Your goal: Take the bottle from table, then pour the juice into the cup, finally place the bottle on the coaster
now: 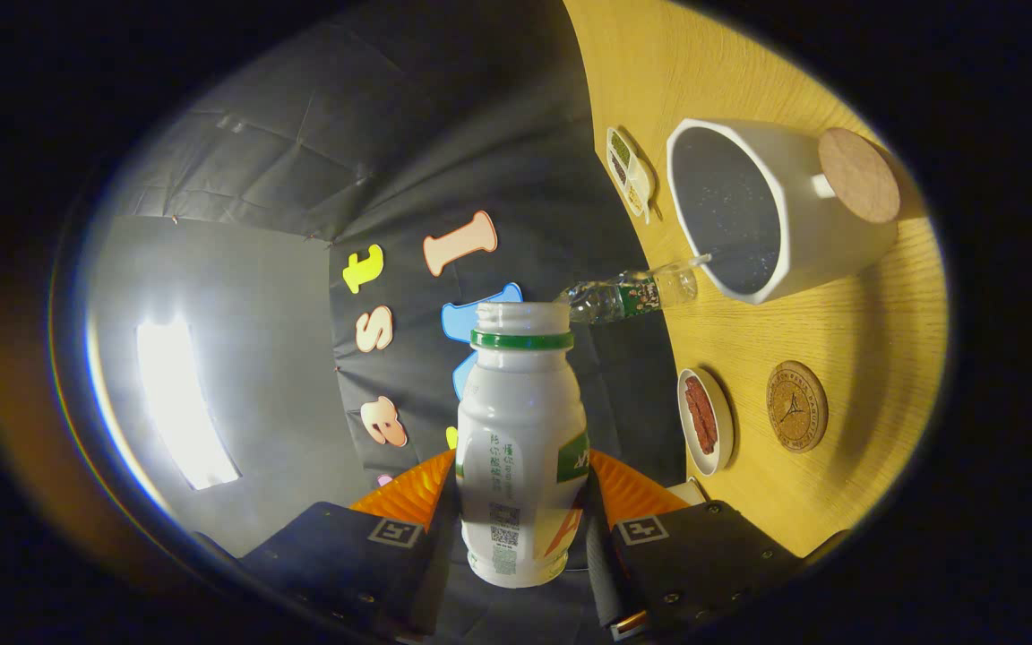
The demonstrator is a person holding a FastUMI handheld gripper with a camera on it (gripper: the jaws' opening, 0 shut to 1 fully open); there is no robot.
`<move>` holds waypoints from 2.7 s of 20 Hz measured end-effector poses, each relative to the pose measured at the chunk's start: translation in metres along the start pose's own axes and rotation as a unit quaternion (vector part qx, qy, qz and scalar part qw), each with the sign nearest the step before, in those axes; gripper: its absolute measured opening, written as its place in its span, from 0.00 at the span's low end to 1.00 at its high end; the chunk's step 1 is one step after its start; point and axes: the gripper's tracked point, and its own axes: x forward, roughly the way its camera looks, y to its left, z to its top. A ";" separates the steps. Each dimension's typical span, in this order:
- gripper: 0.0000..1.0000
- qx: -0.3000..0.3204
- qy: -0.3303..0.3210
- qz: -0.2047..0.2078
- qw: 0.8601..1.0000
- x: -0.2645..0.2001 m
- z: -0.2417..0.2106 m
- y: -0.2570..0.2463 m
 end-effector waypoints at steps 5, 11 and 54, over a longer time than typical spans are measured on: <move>0.64 0.015 -0.005 0.002 1.000 0.000 0.003 0.004; 0.64 0.034 -0.010 0.004 0.999 0.001 0.007 0.009; 0.64 0.025 0.003 -0.035 0.999 -0.001 0.023 0.005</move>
